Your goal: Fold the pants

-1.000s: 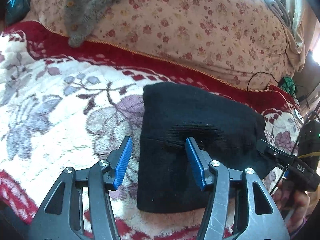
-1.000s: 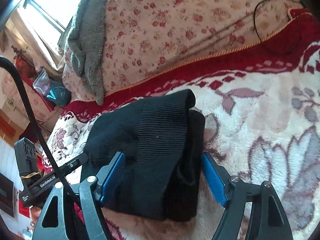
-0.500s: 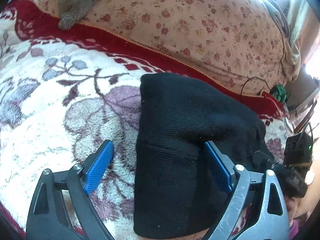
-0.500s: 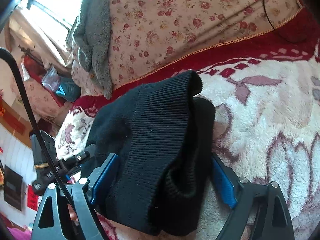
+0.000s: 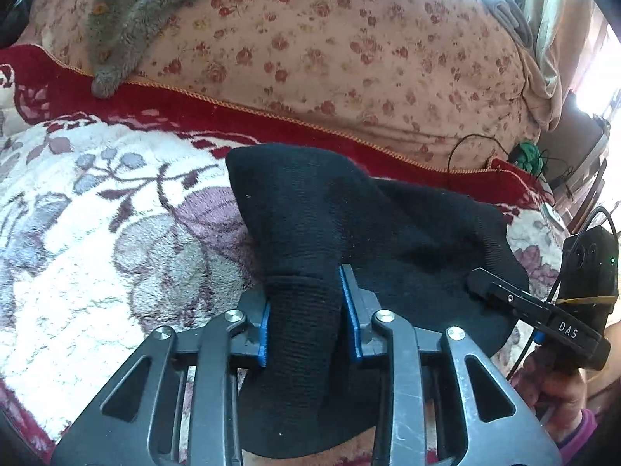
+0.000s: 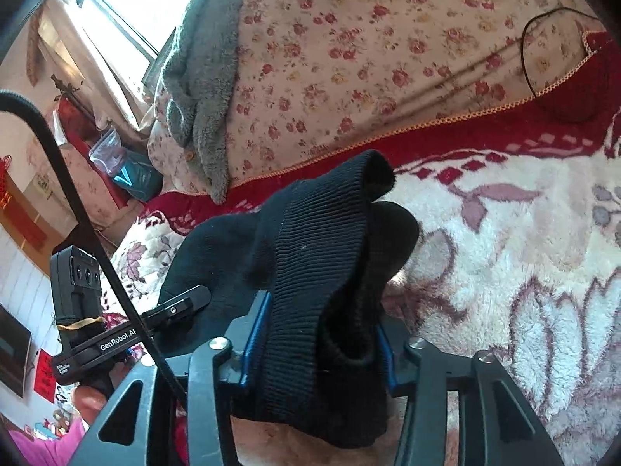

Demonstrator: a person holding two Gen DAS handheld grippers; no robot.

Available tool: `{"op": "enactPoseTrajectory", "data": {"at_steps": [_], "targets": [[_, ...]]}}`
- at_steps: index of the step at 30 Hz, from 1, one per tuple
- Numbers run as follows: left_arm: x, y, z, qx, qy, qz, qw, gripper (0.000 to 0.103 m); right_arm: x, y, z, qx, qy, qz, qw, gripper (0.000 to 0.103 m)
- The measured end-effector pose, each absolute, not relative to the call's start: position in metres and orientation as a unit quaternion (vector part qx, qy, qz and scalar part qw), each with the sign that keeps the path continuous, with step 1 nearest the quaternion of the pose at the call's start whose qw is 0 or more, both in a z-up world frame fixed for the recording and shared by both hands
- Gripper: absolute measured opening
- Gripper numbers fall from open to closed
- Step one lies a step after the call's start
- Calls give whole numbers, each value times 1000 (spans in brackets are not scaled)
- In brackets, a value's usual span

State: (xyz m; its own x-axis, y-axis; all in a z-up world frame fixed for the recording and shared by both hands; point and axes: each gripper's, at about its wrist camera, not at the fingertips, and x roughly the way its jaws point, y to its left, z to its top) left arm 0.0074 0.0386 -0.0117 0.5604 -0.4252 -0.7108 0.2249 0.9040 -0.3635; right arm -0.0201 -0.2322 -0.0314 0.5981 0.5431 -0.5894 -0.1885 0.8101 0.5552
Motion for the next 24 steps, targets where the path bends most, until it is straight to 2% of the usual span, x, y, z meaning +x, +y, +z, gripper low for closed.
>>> {"op": "enactPoseTrajectory", "data": {"at_steps": [15, 24], "targets": [[-10, 120, 34, -117, 401, -110, 902, 27, -8, -149, 2, 201, 385, 273, 859, 43], [-10, 188, 38, -125, 390, -52, 911, 27, 15, -74, 4, 182, 395, 312, 845, 43]]}}
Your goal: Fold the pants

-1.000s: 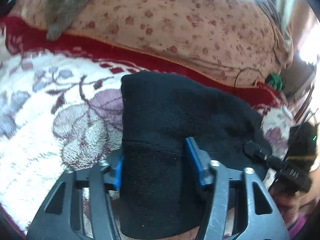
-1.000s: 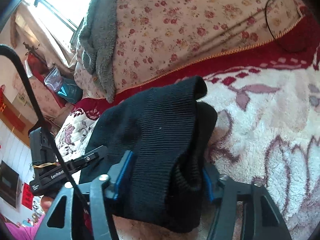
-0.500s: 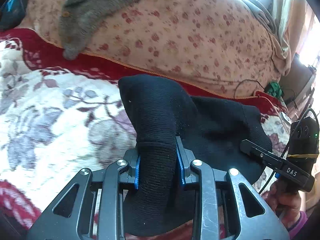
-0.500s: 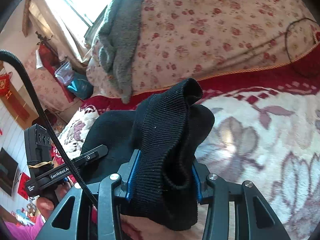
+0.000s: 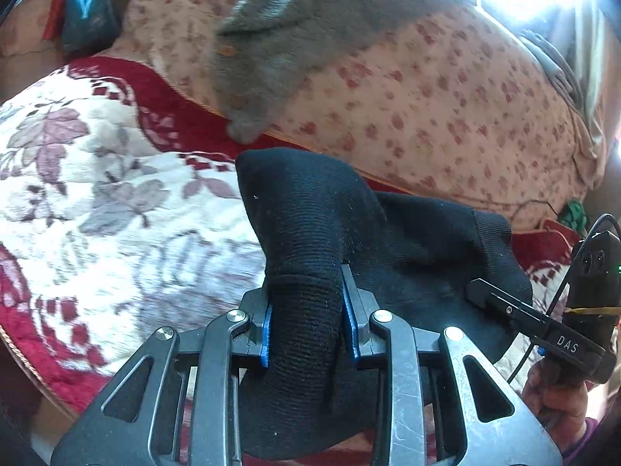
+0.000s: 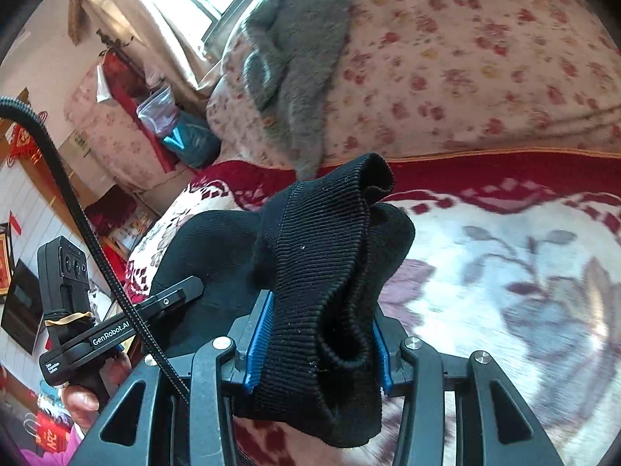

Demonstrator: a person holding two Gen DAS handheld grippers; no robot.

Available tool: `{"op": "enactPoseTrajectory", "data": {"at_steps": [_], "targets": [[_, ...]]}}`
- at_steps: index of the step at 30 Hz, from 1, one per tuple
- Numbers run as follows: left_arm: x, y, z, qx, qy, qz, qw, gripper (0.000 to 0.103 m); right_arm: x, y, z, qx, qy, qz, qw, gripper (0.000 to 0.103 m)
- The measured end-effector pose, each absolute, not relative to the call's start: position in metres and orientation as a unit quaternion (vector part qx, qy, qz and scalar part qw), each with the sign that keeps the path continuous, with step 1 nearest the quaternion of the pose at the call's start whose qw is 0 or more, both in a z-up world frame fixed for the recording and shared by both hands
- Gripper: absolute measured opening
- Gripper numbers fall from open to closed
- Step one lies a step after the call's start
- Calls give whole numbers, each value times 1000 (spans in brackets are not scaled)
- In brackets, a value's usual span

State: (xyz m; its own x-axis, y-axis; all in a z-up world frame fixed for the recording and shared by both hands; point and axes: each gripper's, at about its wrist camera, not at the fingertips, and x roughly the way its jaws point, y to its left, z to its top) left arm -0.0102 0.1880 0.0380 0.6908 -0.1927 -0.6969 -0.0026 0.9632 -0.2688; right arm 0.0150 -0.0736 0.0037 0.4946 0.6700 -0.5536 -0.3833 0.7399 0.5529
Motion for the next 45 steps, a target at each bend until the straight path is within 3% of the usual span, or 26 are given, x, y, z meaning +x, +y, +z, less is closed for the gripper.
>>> {"op": "enactPoseTrajectory", "data": {"at_steps": [16, 20, 23, 27, 29, 45], "targets": [[15, 264, 8, -166, 403, 9, 900, 27, 55, 10, -25, 170, 430, 328, 824, 43], [16, 270, -6, -177, 415, 9, 893, 27, 62, 14, -45, 168, 457, 315, 814, 50], [15, 272, -12, -188, 415, 17, 890, 36, 66, 10, -52, 164, 468, 304, 813, 65], [14, 280, -20, -212, 419, 39, 882, 64, 68, 5, -51, 152, 474, 303, 813, 65], [13, 285, -22, -225, 422, 44, 877, 69, 65, 6, -46, 135, 470, 299, 819, 65], [-24, 246, 21, -136, 390, 109, 904, 69, 21, 9, 4, 47, 420, 291, 858, 65]]}}
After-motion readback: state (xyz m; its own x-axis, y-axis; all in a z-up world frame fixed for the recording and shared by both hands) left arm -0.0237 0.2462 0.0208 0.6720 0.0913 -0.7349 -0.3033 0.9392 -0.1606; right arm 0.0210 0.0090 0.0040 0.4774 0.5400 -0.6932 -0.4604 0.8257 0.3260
